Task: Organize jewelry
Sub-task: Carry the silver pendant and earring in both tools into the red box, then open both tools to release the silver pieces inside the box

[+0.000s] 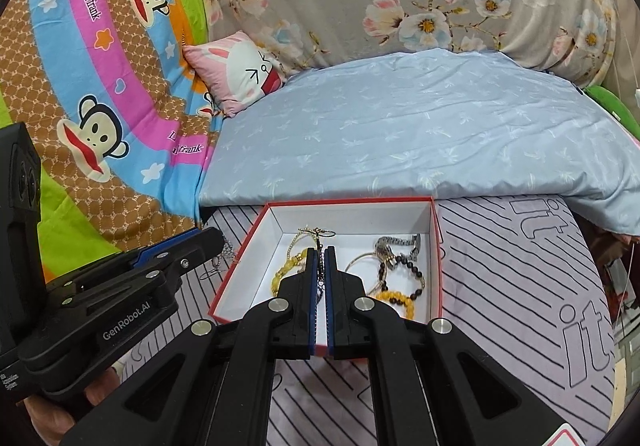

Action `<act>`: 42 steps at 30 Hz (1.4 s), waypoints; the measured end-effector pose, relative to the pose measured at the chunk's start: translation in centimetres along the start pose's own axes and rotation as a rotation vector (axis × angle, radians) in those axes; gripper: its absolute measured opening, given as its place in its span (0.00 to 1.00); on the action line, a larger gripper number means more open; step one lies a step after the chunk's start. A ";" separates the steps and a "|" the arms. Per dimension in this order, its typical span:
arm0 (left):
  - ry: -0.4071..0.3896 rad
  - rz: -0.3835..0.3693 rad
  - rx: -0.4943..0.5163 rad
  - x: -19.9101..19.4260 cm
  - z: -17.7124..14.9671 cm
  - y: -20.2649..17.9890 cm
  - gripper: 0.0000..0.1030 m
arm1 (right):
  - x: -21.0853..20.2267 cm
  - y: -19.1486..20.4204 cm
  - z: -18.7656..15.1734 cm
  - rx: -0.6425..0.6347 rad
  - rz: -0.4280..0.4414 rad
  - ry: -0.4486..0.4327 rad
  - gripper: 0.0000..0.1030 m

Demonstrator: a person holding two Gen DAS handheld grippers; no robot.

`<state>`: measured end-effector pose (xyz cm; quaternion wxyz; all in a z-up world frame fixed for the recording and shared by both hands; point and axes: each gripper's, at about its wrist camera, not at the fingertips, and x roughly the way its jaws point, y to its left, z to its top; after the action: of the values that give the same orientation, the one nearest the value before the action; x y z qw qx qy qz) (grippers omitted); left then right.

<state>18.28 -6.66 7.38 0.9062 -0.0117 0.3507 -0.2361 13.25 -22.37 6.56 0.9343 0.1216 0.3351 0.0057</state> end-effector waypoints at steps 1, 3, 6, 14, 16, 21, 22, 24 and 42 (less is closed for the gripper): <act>-0.001 0.001 0.000 0.4 0.2 0.0 0.17 | 0.5 0.0 0.2 -0.002 -0.001 0.003 0.03; 0.007 0.005 0.000 1.6 0.5 0.1 0.17 | 1.4 -0.1 0.5 -0.001 -0.002 0.010 0.03; 0.022 0.013 0.003 3.2 0.6 0.2 0.17 | 2.8 -0.6 0.7 0.016 0.008 0.022 0.03; 0.059 0.034 0.004 7.1 0.8 0.7 0.17 | 6.4 -1.7 1.0 0.036 -0.013 0.058 0.03; 0.073 0.040 0.004 8.1 0.8 0.9 0.17 | 7.3 -2.0 0.9 0.037 -0.019 0.072 0.03; 0.099 0.051 0.005 9.9 0.5 1.2 0.17 | 9.1 -2.4 0.5 0.042 -0.031 0.099 0.03; 0.103 0.054 0.003 10.2 0.4 1.3 0.17 | 9.4 -2.4 0.5 0.043 -0.031 0.104 0.03; 0.109 0.057 0.003 10.6 0.4 1.4 0.17 | 9.9 -2.5 0.3 0.043 -0.035 0.111 0.03; 0.106 0.078 0.008 11.3 0.6 1.4 0.24 | 11.0 -2.1 -0.1 0.039 -0.043 0.130 0.14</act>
<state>26.47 -10.44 0.42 0.8949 0.0181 0.3973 -0.2023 21.59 -23.42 -0.92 0.9078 0.1320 0.3978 -0.0129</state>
